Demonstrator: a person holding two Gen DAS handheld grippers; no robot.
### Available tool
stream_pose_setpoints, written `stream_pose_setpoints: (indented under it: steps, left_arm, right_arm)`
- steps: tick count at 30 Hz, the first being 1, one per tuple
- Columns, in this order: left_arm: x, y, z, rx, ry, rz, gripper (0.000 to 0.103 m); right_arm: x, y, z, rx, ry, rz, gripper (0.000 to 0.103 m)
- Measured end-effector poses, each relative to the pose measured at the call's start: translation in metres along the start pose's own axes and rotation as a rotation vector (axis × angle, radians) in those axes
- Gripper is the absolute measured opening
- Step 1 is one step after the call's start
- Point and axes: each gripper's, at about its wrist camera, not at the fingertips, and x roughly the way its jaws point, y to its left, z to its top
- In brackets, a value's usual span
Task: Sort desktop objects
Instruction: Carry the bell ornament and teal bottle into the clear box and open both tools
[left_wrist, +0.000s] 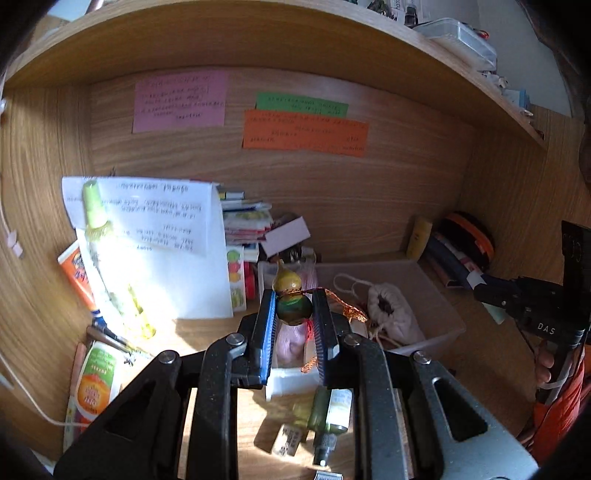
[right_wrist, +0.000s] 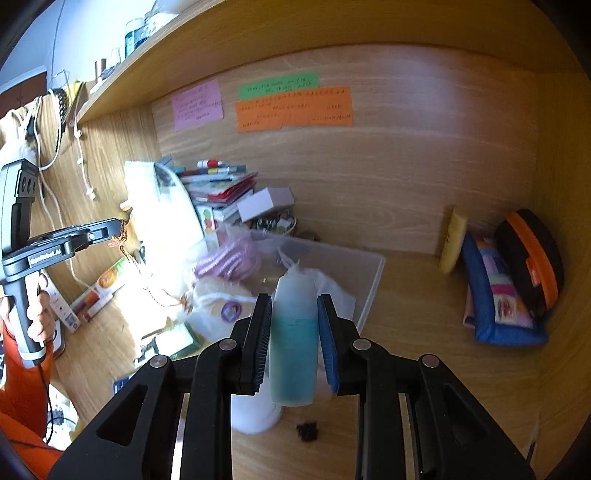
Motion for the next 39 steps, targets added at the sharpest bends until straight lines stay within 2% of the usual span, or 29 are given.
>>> stream_pose_setpoints:
  steps: [5, 10, 20, 28, 39]
  left_arm:
    - [0.009, -0.004, 0.011, 0.015, -0.021, -0.005, 0.018]
    - [0.026, -0.003, 0.011, 0.013, 0.002, -0.003, 0.018]
    - [0.056, 0.007, -0.019, 0.002, 0.127, 0.006, 0.018]
    - [0.071, 0.007, -0.03, 0.009, 0.183, 0.012, 0.018]
    - [0.079, 0.002, -0.042, 0.014, 0.229, 0.022, 0.018]
  right_arm:
    - [0.008, -0.002, 0.018, -0.027, -0.019, -0.011, 0.023]
    - [0.022, -0.001, 0.027, -0.03, -0.022, -0.001, 0.023]
    - [0.05, -0.009, 0.009, 0.043, 0.044, 0.052, 0.023]
    - [0.066, -0.016, -0.002, 0.053, 0.101, 0.042, 0.023]
    - [0.078, -0.005, -0.018, -0.004, 0.158, 0.033, 0.023]
